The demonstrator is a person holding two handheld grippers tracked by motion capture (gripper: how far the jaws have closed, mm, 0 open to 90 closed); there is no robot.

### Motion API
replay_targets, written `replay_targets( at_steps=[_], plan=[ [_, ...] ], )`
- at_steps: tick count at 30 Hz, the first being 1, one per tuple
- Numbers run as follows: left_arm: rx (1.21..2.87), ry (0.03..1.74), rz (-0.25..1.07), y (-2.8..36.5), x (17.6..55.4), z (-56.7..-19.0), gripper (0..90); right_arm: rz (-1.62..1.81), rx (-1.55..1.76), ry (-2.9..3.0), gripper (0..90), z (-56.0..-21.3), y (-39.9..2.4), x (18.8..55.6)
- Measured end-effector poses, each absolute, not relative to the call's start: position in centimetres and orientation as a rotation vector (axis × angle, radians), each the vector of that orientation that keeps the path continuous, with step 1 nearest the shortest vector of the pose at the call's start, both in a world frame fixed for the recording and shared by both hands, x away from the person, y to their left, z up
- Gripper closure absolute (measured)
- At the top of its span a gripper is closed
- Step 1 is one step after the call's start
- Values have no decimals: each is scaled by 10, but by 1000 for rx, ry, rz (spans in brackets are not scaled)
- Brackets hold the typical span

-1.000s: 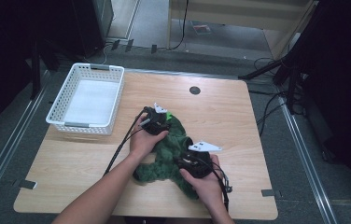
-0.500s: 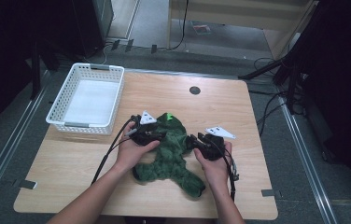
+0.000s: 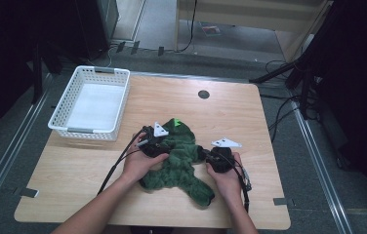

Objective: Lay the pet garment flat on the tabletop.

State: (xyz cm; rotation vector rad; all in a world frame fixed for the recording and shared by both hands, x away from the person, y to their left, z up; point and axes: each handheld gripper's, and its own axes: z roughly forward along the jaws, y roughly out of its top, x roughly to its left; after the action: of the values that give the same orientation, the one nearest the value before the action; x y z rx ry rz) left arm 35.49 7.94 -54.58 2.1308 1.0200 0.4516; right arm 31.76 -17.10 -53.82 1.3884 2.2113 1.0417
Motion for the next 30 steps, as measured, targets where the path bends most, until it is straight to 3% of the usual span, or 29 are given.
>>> replay_targets(
  at_steps=[18, 22, 25, 30],
  plan=[
    [2075, 1133, 513, 80, 365, -546, 523, 1017, 1388, 2175, 887, -544, -175, 318],
    [2081, 1118, 518, 80, 365, -546, 543, 1085, 1388, 2188, 851, -541, -175, 316],
    [2065, 1125, 505, 80, 366, -547, 543, 1159, 1404, 2121, 729, -530, -177, 311],
    [2063, 1119, 503, 80, 366, -548, 542, 1323, 1307, 1971, 724, -489, -167, 306]
  ],
)
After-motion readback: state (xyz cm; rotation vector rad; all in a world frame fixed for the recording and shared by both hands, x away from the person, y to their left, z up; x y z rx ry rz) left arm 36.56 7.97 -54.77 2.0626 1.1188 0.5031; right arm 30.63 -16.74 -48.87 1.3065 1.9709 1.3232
